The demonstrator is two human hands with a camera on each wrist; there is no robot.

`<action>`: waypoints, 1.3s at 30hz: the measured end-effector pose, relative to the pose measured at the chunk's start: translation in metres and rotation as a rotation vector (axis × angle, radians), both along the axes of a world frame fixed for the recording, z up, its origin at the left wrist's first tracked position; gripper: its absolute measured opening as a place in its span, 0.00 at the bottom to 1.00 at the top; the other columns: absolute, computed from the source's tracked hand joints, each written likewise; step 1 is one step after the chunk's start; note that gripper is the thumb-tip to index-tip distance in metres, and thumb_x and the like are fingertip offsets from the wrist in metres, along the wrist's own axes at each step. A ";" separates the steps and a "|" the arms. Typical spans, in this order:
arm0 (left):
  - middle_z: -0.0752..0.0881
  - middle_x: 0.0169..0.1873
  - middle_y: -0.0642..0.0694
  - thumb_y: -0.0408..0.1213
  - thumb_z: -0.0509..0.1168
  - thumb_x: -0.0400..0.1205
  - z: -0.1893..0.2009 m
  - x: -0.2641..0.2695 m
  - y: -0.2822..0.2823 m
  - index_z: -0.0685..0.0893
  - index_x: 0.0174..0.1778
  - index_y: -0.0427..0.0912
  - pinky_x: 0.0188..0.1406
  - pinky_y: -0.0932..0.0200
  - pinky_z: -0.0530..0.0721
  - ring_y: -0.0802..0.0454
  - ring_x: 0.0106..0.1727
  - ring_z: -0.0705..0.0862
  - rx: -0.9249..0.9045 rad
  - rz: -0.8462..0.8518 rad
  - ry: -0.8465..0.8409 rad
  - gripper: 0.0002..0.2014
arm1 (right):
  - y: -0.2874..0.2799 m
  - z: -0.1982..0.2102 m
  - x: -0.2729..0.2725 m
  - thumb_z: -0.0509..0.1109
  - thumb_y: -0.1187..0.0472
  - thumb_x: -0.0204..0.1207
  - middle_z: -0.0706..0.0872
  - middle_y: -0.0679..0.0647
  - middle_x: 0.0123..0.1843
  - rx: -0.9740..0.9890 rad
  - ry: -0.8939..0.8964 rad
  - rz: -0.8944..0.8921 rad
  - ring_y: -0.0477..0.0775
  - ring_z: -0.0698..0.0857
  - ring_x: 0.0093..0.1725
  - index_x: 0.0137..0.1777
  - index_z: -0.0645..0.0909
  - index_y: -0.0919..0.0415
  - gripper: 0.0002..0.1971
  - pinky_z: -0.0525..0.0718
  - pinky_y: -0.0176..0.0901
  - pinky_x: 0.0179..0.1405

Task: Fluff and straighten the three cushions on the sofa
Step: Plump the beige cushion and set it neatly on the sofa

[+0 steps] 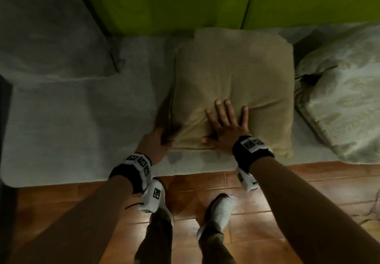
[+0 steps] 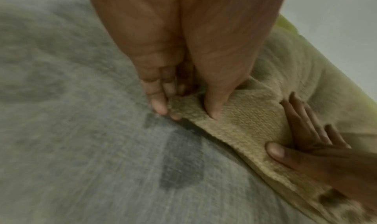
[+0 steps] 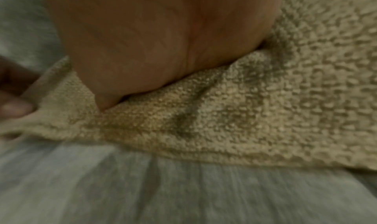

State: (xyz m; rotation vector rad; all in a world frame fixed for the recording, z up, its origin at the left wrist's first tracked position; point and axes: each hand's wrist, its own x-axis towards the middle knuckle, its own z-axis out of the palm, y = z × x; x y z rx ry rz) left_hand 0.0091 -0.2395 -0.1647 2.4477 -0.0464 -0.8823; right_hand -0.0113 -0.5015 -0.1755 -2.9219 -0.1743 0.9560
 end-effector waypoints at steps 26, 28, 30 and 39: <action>0.85 0.59 0.47 0.37 0.70 0.83 0.023 0.030 0.079 0.82 0.64 0.43 0.57 0.58 0.83 0.52 0.57 0.86 -0.359 0.356 -0.227 0.14 | 0.119 0.023 -0.083 0.56 0.47 0.85 0.72 0.58 0.85 0.481 -0.126 0.334 0.67 0.64 0.87 0.72 0.84 0.51 0.22 0.60 0.73 0.84; 0.82 0.63 0.42 0.38 0.68 0.84 0.038 0.037 0.055 0.80 0.67 0.42 0.59 0.57 0.84 0.50 0.59 0.85 -0.430 0.290 -0.438 0.15 | 0.106 0.043 -0.097 0.67 0.57 0.84 0.78 0.60 0.80 0.567 -0.379 0.130 0.65 0.70 0.84 0.70 0.85 0.56 0.16 0.70 0.70 0.79; 0.78 0.68 0.41 0.42 0.66 0.84 0.052 0.039 0.024 0.77 0.70 0.41 0.66 0.58 0.79 0.50 0.66 0.80 -0.473 0.070 -0.574 0.19 | 0.082 0.065 -0.089 0.71 0.59 0.81 0.76 0.61 0.82 0.521 -0.596 -0.032 0.66 0.69 0.85 0.73 0.83 0.56 0.19 0.69 0.73 0.79; 0.82 0.58 0.39 0.38 0.61 0.88 0.030 0.027 -0.031 0.68 0.75 0.45 0.22 0.62 0.85 0.48 0.38 0.85 -0.376 0.376 0.081 0.20 | -0.023 0.069 -0.035 0.68 0.56 0.86 0.75 0.63 0.82 0.529 -0.896 -0.193 0.68 0.71 0.83 0.69 0.79 0.57 0.14 0.69 0.74 0.78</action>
